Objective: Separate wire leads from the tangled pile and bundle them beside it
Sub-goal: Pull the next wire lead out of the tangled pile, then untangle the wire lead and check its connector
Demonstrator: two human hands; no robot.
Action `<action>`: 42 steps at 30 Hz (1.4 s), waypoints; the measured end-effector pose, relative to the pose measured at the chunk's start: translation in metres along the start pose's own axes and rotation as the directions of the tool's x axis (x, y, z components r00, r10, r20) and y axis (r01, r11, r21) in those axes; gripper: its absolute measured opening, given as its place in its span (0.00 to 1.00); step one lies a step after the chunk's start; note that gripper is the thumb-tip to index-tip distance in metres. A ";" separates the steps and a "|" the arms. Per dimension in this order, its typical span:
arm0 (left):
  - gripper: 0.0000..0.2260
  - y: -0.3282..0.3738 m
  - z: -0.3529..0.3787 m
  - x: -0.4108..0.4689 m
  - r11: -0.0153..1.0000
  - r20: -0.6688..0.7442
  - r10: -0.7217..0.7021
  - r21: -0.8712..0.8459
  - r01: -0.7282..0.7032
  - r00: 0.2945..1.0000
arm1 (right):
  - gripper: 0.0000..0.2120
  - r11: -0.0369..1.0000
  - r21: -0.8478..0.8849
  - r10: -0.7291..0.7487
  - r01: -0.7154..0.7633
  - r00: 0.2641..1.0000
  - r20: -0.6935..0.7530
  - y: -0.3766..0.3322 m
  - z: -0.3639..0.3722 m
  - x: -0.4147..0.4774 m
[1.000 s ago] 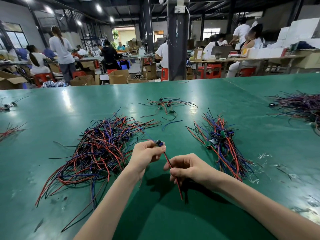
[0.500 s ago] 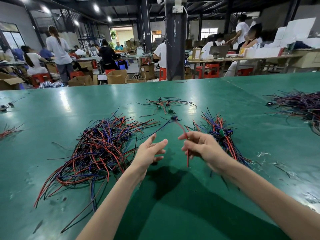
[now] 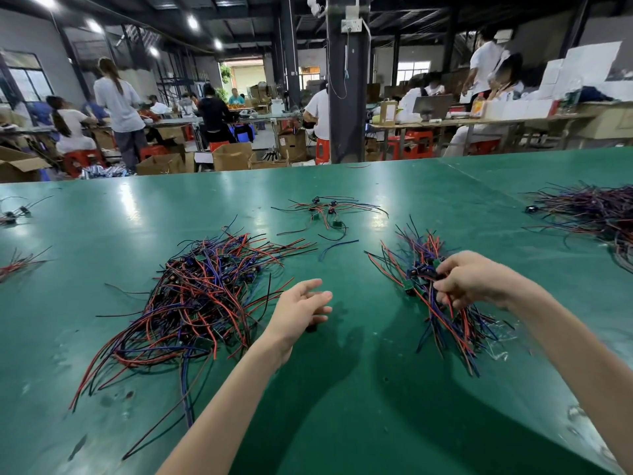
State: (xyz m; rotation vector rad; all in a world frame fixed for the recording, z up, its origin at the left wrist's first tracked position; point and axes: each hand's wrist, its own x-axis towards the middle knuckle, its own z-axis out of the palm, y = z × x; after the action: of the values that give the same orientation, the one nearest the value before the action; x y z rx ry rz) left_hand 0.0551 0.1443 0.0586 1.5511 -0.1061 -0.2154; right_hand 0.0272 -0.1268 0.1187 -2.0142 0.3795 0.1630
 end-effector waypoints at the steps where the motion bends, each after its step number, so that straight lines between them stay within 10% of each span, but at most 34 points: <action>1: 0.15 -0.001 0.000 0.000 1.000 0.001 0.001 0.009 -0.001 1.000 | 0.10 0.999 -0.037 0.007 -0.007 1.000 0.014 0.000 0.001 -0.001; 7: 0.11 -0.002 0.001 -0.002 0.997 0.002 0.022 0.071 -0.022 1.000 | 0.09 0.874 -0.484 -0.030 -0.031 0.993 -0.118 -0.002 0.013 -0.007; 11: 0.10 0.000 0.003 -0.005 0.994 0.000 0.034 0.099 -0.034 0.999 | 0.10 0.574 -0.815 -0.223 -0.081 0.942 -0.250 -0.002 0.025 -0.014; 18: 0.10 -0.007 0.010 -0.003 0.955 -0.002 0.095 0.284 -0.091 0.995 | 0.07 0.470 -0.880 -0.528 0.069 0.821 -0.217 0.003 0.079 -0.020; 25: 0.10 -0.009 0.012 -0.016 0.460 0.055 0.519 0.823 -0.333 0.853 | 0.07 0.421 -0.839 -0.625 0.344 0.781 0.006 0.022 0.130 -0.016; 28: 0.11 0.002 0.003 -0.015 0.274 -0.001 0.640 0.935 -0.227 0.769 | 0.13 0.448 -0.805 -0.658 0.390 0.753 -0.002 0.026 0.128 -0.014; 34: 0.19 0.009 -0.017 -0.017 0.068 -0.298 0.330 0.954 0.293 0.895 | 0.22 0.475 -0.768 -0.645 0.429 0.763 0.028 0.029 0.126 -0.014; 42: 0.20 0.012 -0.031 -0.012 0.010 -0.375 0.243 0.923 0.384 0.895 | 0.14 0.410 -0.803 -0.629 0.432 0.771 0.094 0.023 0.125 -0.015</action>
State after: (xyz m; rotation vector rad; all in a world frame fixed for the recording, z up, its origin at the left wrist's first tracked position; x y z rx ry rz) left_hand 0.0502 0.1774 0.0711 3.1296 0.2975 0.2745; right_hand 0.0119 -0.0225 0.0462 -2.9673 -0.3257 -0.4011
